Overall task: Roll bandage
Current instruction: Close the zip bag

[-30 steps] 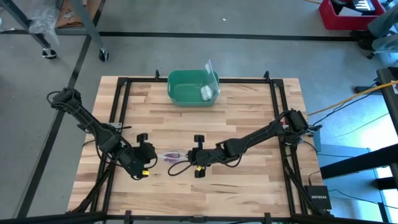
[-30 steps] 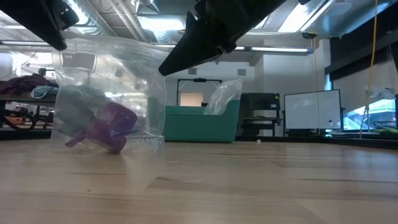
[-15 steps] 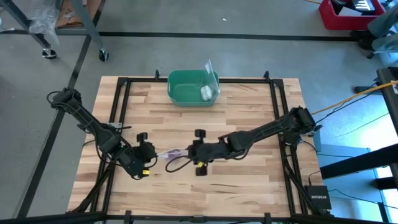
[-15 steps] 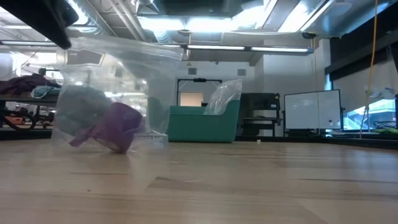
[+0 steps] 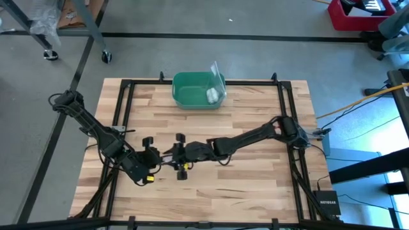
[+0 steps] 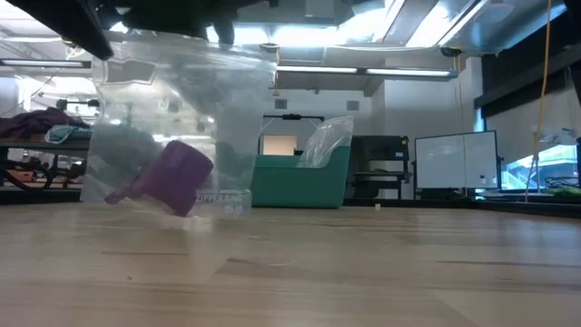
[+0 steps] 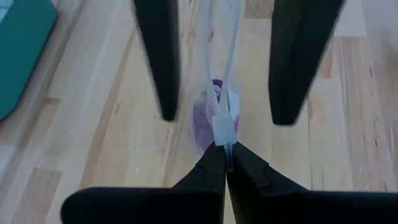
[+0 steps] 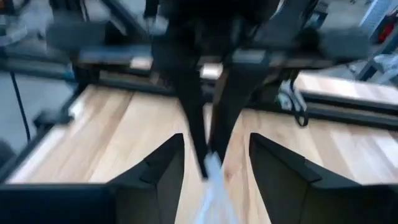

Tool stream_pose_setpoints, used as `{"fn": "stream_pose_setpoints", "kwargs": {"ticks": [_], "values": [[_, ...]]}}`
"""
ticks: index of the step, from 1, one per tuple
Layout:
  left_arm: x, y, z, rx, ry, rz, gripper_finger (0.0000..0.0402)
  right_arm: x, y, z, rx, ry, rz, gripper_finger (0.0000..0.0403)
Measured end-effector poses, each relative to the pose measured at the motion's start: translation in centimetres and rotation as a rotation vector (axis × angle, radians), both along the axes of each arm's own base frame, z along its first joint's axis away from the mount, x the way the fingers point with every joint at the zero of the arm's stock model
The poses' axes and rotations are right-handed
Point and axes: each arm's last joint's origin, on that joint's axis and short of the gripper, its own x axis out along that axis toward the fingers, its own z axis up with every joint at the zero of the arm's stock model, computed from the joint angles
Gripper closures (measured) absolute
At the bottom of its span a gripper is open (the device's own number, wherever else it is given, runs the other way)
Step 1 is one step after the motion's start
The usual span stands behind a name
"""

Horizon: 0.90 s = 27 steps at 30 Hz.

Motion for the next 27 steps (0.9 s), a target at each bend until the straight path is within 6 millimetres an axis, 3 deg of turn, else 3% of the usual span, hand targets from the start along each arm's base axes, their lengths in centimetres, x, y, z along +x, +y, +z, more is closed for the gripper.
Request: {"fn": "stream_pose_setpoints", "kwargs": {"ticks": [6, 15, 27], "values": [[0.0, 0.0, 0.0, 0.002, -0.005, 0.001, 0.0401, 0.2, 0.0, -0.9, -0.043, 0.107, 0.004, 0.0239], [0.0, 0.0, 0.0, 0.013, -0.006, -0.007, 0.0401, 0.8, -0.8, -1.8, -0.056, 0.099, -0.015, 0.0304], [0.0, 0.0, 0.0, 0.016, 0.0, -0.005, 0.0401, 0.9, -0.7, -1.6, -0.068, 0.104, -0.007, 0.0382]]}}
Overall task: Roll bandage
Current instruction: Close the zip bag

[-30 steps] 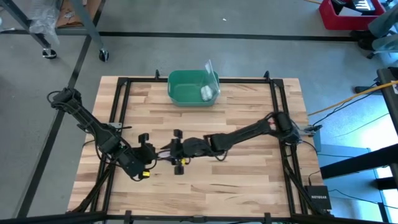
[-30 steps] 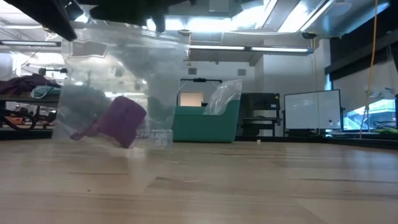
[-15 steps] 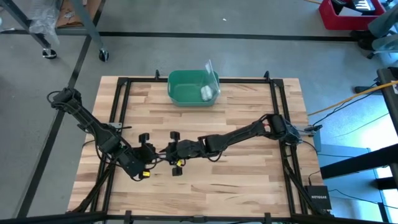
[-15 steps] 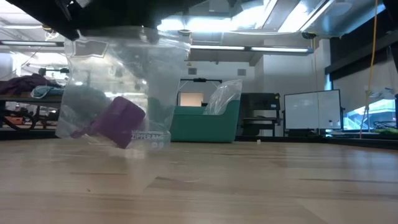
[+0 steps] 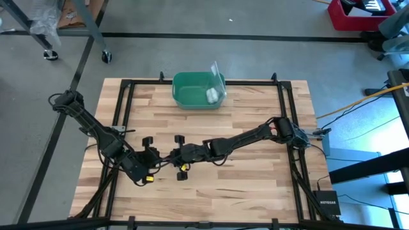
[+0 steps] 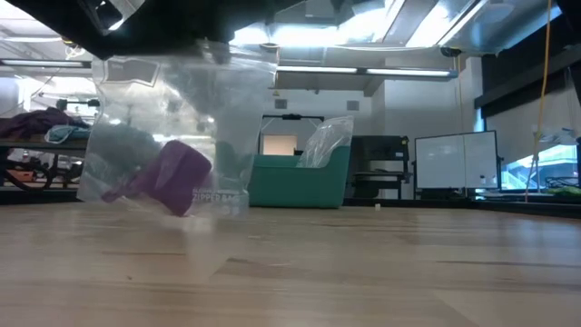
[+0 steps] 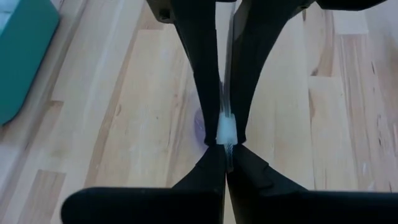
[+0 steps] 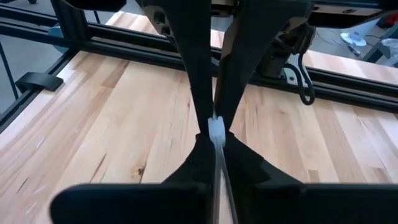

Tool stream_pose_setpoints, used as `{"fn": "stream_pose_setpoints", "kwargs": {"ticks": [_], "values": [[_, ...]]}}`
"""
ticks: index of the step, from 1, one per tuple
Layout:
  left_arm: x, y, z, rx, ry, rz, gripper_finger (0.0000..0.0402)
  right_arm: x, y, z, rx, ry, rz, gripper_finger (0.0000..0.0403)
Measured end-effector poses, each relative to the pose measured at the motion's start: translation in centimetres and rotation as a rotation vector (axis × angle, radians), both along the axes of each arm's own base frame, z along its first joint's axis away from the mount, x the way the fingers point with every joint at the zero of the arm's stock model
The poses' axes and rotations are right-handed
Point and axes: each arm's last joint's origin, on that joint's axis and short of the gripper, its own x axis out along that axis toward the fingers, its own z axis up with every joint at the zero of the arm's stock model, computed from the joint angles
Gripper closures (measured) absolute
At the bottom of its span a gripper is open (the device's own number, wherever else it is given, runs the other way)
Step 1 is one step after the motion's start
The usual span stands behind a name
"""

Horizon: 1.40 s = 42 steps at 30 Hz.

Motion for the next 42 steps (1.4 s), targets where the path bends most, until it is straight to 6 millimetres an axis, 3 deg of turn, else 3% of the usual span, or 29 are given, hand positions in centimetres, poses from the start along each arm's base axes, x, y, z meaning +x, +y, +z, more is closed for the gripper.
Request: {"fn": "stream_pose_setpoints", "kwargs": {"ticks": [13, 23, 26, 35, 42], "values": [[-0.3, 0.3, -0.2, 0.005, 0.027, 0.03, 0.0401, -0.4, 0.2, 2.3, -0.05, 0.195, -0.008, 0.0386], [-0.3, 0.2, -0.2, -0.004, 0.027, 0.026, 0.0401, -0.5, 0.2, 2.2, -0.025, 0.23, -0.022, 0.0388], [-0.2, 0.0, -0.1, -0.004, 0.022, 0.003, 0.0401, -0.3, 0.3, 2.5, 0.003, 0.188, -0.022, 0.0371], [-0.1, 0.0, -0.1, -0.006, 0.013, 0.004, 0.0401, 0.3, 0.4, 2.7, 0.023, 0.109, -0.01, 0.0262], [-0.1, 0.0, -0.1, -0.006, 0.011, 0.005, 0.0401, 0.5, 0.5, 2.6, 0.016, 0.095, 0.019, 0.0266]]}}
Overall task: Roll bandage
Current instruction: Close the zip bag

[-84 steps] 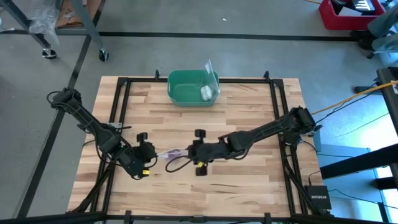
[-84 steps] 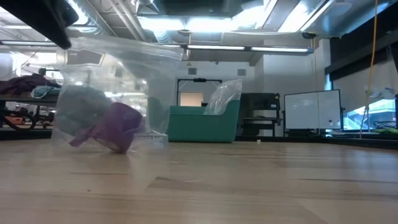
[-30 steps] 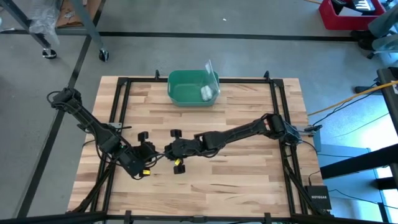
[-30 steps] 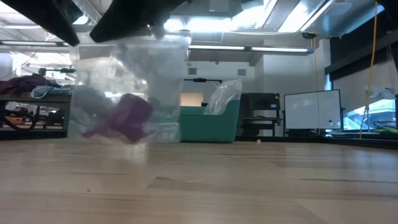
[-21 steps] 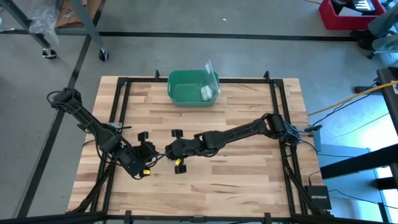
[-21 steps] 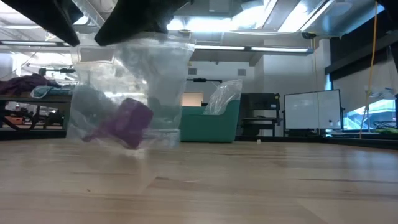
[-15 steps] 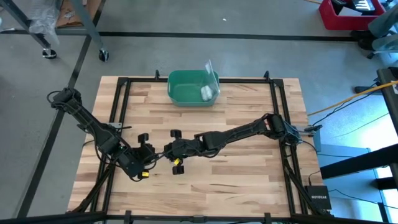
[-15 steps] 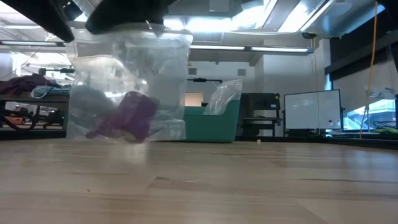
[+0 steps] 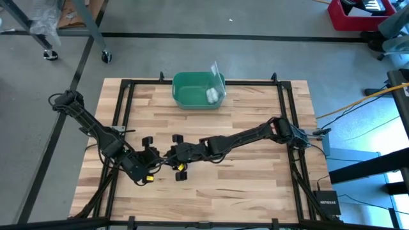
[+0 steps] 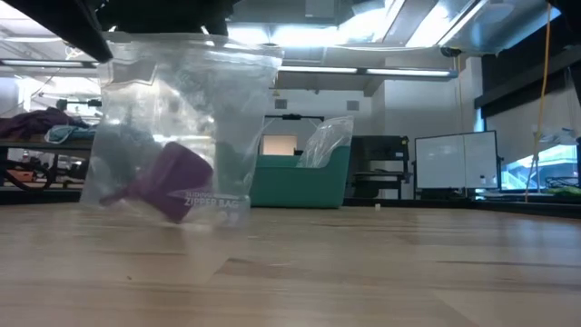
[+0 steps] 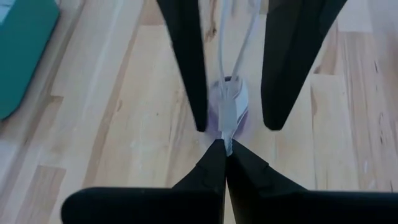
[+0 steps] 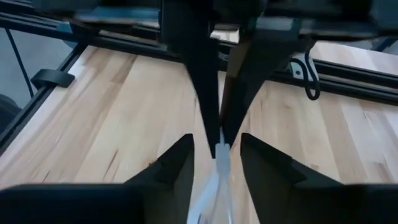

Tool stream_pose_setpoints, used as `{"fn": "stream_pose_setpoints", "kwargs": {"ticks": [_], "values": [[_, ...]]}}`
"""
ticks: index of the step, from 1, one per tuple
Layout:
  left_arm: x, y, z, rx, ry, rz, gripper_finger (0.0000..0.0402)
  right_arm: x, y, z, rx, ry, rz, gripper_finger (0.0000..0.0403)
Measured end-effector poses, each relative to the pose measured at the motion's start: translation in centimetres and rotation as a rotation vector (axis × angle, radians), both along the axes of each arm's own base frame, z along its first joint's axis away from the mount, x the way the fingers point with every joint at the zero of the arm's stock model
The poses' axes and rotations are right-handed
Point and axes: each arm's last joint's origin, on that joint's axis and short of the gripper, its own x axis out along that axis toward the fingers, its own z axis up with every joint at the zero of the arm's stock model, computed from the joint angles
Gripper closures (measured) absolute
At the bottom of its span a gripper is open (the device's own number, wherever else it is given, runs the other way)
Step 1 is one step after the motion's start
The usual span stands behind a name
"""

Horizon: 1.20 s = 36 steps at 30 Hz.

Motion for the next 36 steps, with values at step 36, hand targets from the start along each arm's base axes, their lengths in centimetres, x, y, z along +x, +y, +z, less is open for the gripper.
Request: {"fn": "stream_pose_setpoints", "kwargs": {"ticks": [36], "values": [[0.02, 0.0, 0.01, -0.002, -0.004, 0.005, 0.0401, -0.04, 0.02, -0.14, 0.009, 0.011, 0.012, 0.0296]]}}
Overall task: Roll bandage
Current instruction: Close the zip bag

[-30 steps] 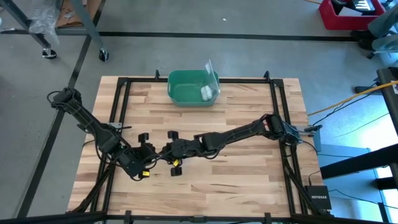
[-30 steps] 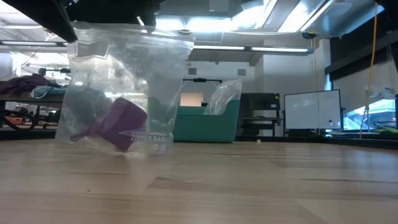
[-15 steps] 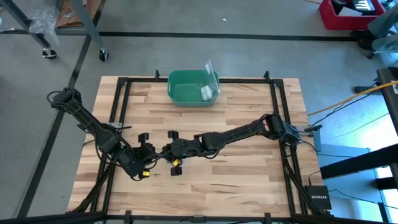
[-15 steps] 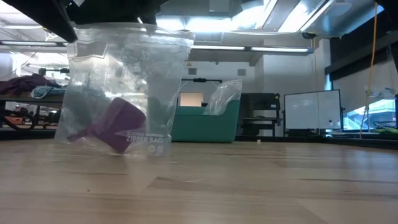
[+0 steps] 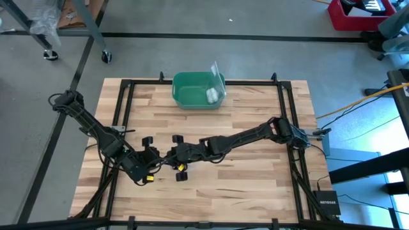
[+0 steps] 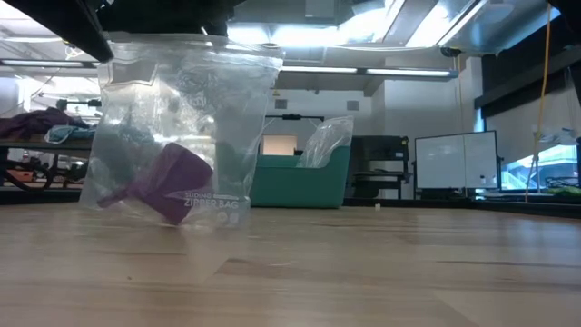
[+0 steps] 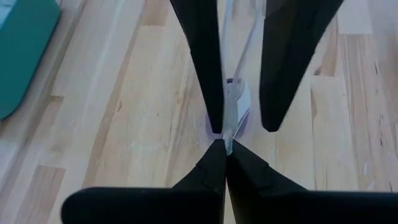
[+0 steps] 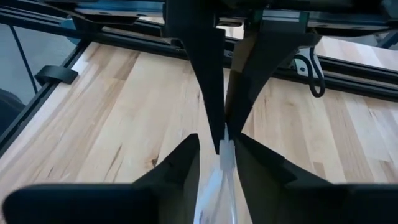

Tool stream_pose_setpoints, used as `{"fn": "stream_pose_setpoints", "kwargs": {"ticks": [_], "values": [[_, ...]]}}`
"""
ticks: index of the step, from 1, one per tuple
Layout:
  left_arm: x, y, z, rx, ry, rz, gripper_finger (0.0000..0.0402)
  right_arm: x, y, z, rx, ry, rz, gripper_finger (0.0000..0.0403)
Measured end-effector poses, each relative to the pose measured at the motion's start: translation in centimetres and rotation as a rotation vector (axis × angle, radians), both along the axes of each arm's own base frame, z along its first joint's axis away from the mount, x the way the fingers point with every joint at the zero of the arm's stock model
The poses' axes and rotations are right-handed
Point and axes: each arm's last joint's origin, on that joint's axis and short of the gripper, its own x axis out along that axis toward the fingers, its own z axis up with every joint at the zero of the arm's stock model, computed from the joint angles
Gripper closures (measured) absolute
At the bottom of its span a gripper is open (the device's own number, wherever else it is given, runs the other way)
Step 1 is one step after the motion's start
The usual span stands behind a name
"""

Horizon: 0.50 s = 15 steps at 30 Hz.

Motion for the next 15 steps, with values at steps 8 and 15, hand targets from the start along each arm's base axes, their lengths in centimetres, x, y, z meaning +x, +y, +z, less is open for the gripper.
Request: {"fn": "stream_pose_setpoints", "kwargs": {"ticks": [8, 15], "values": [[0.0, 0.0, 0.0, -0.001, -0.001, 0.0, 0.0401, 0.3, -0.1, -1.0, -0.014, 0.016, -0.016, 0.0321], [0.0, 0.0, 0.0, -0.002, -0.002, 0.0, 0.0401, 0.4, 0.0, -1.0, -0.015, 0.007, -0.02, 0.0333]]}}
